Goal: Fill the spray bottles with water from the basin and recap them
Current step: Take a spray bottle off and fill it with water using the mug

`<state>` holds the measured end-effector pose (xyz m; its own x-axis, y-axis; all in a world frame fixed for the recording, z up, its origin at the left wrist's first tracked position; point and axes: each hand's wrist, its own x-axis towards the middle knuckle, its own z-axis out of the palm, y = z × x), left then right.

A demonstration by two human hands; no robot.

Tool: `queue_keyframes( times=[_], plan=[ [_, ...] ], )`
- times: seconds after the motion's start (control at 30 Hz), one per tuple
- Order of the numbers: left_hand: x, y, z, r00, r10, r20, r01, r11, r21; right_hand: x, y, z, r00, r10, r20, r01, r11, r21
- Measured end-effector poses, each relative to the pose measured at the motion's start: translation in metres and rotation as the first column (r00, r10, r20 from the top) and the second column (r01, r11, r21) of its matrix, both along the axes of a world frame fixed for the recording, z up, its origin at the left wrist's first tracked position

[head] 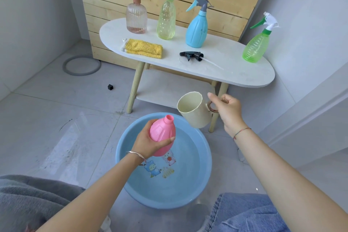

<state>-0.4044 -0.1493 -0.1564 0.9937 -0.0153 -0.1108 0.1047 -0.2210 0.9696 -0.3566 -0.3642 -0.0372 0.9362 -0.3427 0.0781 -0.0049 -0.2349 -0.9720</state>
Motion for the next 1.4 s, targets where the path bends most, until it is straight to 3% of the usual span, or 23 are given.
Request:
queue_keyframes(
  times=[0.13,0.23,0.33,0.63,0.97,1.23,1.4],
  plan=[
    [0.001,0.008,-0.008,0.998,0.062,-0.033,-0.063,0.998,-0.029,-0.002,-0.003,-0.075,0.972,-0.059,-0.226,0.068,0.997,0.034],
    [0.002,0.012,-0.013,0.995,0.086,-0.056,-0.086,0.996,-0.008,-0.015,-0.003,-0.138,0.904,-0.049,-0.424,0.039,0.999,-0.032],
    [0.005,0.015,-0.021,0.991,0.113,-0.073,-0.111,0.993,0.031,-0.031,-0.005,-0.188,0.861,-0.035,-0.507,-0.021,0.994,-0.104],
    [0.011,0.011,-0.038,0.984,0.139,-0.113,-0.135,0.99,0.043,-0.04,0.0,-0.228,0.864,-0.006,-0.503,-0.16,0.945,-0.285],
    [0.015,0.017,-0.044,0.981,0.169,-0.09,-0.167,0.985,0.036,-0.042,0.01,-0.245,0.857,0.075,-0.509,-0.279,0.9,-0.336],
    [0.015,0.021,-0.042,0.975,0.212,-0.072,-0.211,0.977,0.031,-0.042,0.015,-0.242,0.834,0.077,-0.546,-0.215,0.957,-0.193],
    [0.013,0.026,-0.033,0.972,0.233,-0.044,-0.233,0.973,0.009,-0.045,0.013,-0.224,0.838,0.041,-0.545,-0.043,0.999,0.009]
  ],
)
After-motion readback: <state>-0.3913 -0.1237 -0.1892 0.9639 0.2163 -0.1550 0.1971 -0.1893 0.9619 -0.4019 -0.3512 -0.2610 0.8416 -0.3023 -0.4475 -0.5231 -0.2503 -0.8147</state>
